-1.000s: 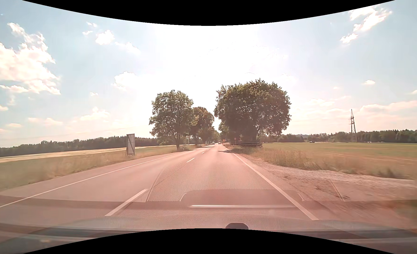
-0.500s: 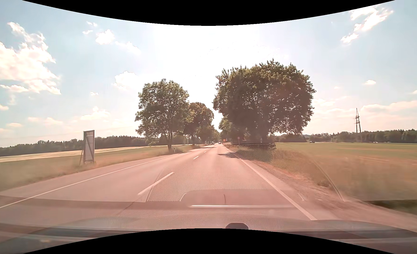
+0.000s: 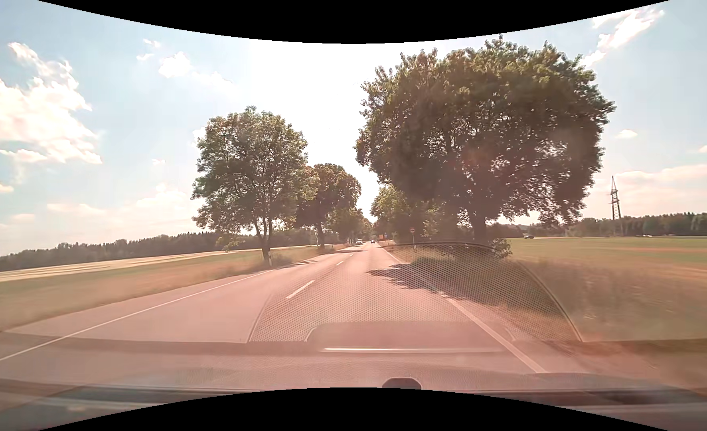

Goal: Follow the waypoints while adhering to traffic rules and regulations

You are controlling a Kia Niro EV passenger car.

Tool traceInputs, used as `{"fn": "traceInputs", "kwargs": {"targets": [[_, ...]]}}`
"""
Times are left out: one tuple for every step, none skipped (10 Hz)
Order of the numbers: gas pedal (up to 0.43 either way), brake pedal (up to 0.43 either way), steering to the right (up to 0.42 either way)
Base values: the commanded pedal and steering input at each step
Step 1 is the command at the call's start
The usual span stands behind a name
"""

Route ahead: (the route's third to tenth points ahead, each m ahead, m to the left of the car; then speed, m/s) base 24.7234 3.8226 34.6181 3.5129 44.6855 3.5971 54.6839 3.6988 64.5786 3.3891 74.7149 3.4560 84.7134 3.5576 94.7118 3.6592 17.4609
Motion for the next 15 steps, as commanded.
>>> {"fn": "traceInputs", "kwargs": {"targets": [[0.177, 0.000, -0.002], [0.177, 0.000, -0.002], [0.177, 0.000, -0.002], [0.177, 0.000, -0.002], [0.177, 0.000, -0.002], [0.169, 0.000, -0.002], [0.169, 0.000, -0.002], [0.169, 0.000, -0.002], [0.169, 0.000, -0.002], [0.169, 0.000, -0.002], [0.169, 0.000, -0.002], [0.169, 0.000, -0.002], [0.169, 0.000, -0.002], [0.169, 0.000, -0.002], [0.169, 0.000, -0.002]]}}
